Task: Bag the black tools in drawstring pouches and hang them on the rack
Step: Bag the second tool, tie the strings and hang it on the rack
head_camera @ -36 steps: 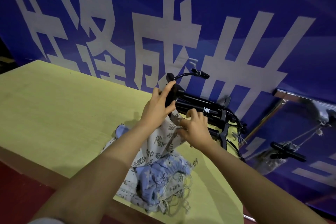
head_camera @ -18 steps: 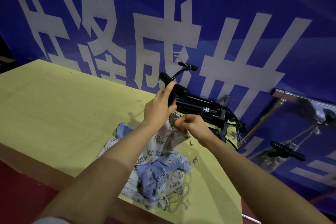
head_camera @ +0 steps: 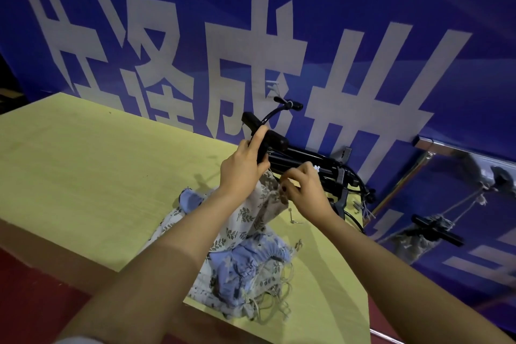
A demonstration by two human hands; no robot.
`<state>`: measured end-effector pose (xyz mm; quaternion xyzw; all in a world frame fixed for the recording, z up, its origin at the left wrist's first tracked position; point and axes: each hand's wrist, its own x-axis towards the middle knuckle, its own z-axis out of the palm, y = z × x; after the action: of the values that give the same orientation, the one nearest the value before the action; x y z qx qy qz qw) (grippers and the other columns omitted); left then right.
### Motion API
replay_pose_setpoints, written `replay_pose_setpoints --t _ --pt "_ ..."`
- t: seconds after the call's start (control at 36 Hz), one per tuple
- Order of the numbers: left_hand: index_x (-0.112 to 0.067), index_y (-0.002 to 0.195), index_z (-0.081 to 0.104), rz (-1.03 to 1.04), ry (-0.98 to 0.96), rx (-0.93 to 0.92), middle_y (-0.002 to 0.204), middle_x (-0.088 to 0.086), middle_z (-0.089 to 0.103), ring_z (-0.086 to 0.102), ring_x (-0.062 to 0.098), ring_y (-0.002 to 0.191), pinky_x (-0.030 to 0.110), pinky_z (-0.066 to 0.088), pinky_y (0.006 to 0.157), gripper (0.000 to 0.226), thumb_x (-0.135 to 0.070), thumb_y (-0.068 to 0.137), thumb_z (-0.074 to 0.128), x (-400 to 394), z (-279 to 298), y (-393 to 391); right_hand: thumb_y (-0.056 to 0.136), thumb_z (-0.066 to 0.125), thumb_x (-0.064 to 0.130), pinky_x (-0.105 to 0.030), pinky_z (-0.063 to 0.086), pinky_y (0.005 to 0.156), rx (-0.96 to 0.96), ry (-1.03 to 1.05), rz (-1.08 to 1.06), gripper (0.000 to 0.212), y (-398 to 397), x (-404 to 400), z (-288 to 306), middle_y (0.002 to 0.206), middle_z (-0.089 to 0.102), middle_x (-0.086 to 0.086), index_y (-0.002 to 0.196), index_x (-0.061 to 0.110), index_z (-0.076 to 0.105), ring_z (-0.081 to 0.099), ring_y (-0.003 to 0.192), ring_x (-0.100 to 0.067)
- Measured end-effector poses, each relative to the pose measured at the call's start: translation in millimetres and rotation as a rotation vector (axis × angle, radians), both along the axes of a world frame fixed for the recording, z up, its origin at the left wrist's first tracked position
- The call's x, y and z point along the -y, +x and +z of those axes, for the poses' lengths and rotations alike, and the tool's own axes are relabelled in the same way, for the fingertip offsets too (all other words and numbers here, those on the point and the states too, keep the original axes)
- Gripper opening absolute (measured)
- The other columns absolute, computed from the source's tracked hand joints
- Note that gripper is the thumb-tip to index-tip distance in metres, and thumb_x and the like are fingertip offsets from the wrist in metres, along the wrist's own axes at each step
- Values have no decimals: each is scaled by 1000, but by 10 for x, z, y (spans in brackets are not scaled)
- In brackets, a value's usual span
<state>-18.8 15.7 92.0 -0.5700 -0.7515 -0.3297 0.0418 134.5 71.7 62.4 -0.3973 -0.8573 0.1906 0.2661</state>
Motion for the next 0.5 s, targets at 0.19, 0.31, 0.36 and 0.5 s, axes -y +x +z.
replay_pose_setpoints --t 0.19,0.31,0.36,0.5 --pt "-35 146 19 24 -26 -7 111 9 53 59 30 80 32 39 55 62 -32 94 51 -20 72 -5 99 45 10 -14 49 59 -482 -347 -7 12 -79 82 190 77 60 1 97 14 57 56 61 3" --pt "-36 145 18 45 -41 -32 113 9 52 57 29 73 31 40 53 61 -30 94 51 -42 178 -47 98 43 5 -18 53 71 -746 -519 -28 12 -106 54 334 82 64 -8 97 5 55 63 75 -13" --pt "-36 144 19 53 -42 -39 112 8 51 53 26 67 30 38 51 60 -29 94 51 -58 241 -76 98 44 6 -18 53 72 -727 -504 -25 12 -110 11 422 83 64 -7 98 4 56 62 77 -14" --pt "-35 144 21 63 -30 -45 106 9 52 52 24 64 30 37 49 57 -29 95 49 -64 358 -98 98 46 10 -19 53 76 -653 -441 -22 12 -135 -62 616 94 66 -9 100 8 58 65 88 -16"
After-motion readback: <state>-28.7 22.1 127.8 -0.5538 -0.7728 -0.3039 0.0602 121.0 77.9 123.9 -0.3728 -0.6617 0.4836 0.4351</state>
